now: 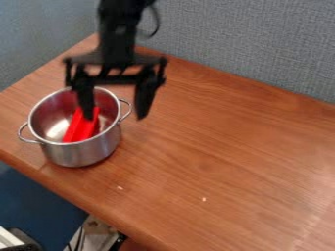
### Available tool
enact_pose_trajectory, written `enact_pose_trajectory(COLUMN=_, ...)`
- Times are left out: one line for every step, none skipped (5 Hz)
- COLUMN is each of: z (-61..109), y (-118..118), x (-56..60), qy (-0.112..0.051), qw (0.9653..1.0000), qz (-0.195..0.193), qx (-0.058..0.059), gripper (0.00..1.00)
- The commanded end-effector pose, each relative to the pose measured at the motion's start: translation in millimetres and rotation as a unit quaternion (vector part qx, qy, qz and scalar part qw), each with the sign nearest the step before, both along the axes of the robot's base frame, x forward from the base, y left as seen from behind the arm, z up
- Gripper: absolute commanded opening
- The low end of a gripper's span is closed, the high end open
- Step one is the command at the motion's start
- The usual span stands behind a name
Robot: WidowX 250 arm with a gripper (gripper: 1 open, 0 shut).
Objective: Move the red object from the metal pot to the table
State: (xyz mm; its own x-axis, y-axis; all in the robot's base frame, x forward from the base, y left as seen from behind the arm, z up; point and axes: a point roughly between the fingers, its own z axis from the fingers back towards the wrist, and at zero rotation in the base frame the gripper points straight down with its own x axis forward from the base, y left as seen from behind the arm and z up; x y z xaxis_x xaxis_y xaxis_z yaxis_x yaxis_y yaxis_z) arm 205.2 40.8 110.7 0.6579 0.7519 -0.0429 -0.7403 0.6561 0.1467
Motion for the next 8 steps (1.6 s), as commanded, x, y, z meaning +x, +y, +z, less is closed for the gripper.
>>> enact_pose_trajectory(z=-17.0, y=7.8, x=-16.0, qy=-0.024, qw=0.9983, qz=0.053, qx=-0.002, gripper=1.0)
enact_pose_trajectory(z=-37.4, y=6.4, x=-29.0, qy=-0.019, qw=0.997, qz=0.074, qx=0.015, gripper=1.0)
enact_pose_trajectory(z=-55.8, y=4.0, x=-35.3, qy=-0.02, qw=0.9961, qz=0.082, qx=0.028, gripper=1.0)
enact_pose_trajectory(z=-43.6, y=8.8, x=-18.5, qy=-0.027, qw=0.997, qz=0.064, qx=0.033, gripper=1.0)
enact_pose_trajectory(z=-50.2, y=18.4, x=-18.9, qy=-0.035, qw=0.9947, qz=0.09, qx=0.035, gripper=0.0)
enact_pose_trajectory(z=-45.1, y=28.0, x=-17.6, qy=-0.025, qw=0.9958, qz=0.078, qx=0.042, gripper=0.0)
enact_pose_trajectory(z=-30.8, y=34.8, x=-13.8, qy=-0.022, qw=0.9971, qz=0.055, qx=0.047, gripper=0.0)
enact_pose_trajectory(z=-8.3, y=39.1, x=-7.4, qy=-0.024, qw=0.9981, qz=0.023, qx=0.052, gripper=0.0)
